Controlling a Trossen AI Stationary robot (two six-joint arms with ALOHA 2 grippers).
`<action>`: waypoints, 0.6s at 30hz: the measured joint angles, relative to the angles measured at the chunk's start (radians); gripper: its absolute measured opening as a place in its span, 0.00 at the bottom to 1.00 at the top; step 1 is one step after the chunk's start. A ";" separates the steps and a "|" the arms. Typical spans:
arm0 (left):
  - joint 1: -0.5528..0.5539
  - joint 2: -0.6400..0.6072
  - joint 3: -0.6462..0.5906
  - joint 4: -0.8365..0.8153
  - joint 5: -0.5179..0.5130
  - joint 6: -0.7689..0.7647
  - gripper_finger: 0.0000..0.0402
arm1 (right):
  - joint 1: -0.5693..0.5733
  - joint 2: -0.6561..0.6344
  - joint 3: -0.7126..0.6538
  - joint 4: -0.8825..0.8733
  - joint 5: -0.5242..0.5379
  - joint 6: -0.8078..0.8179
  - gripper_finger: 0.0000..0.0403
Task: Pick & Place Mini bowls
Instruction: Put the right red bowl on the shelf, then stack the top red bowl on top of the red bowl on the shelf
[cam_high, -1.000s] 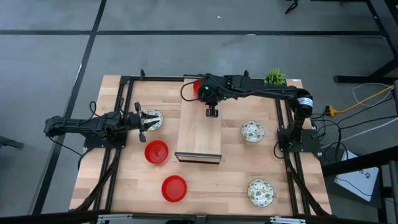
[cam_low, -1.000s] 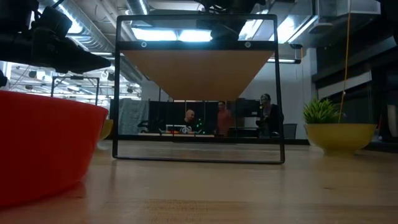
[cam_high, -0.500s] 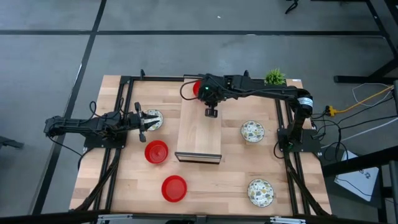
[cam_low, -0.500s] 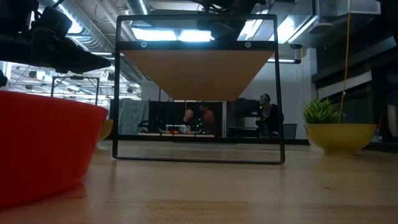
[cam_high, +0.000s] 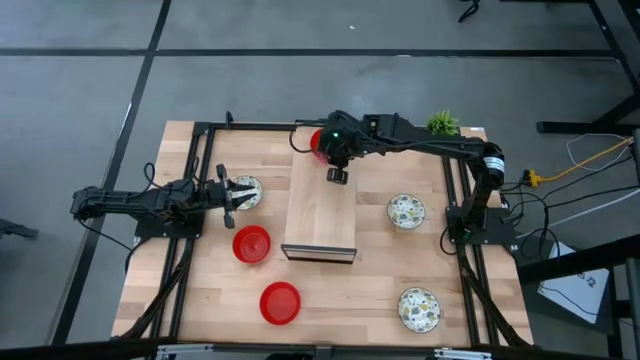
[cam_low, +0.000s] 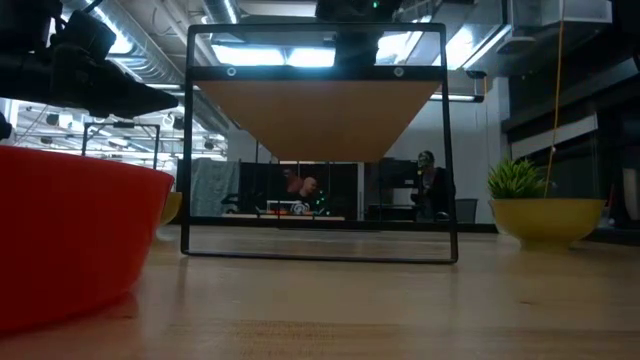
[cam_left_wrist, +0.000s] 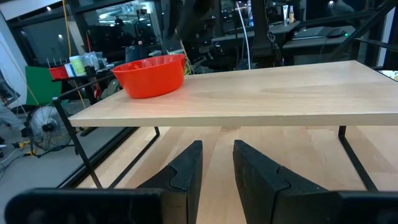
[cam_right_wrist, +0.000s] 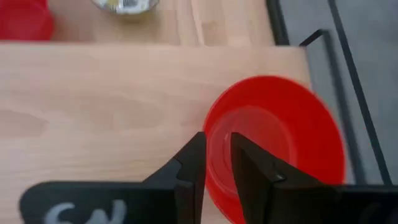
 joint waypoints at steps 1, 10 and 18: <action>0.000 0.000 0.000 0.000 0.000 0.000 0.21 | 0.004 0.000 0.025 -0.026 0.000 0.015 0.19; 0.000 0.000 0.000 0.000 0.000 0.000 0.21 | 0.055 -0.002 0.137 -0.124 -0.020 0.256 0.19; 0.000 0.000 0.000 0.000 0.000 0.000 0.21 | 0.085 -0.001 0.125 -0.176 -0.099 0.402 0.19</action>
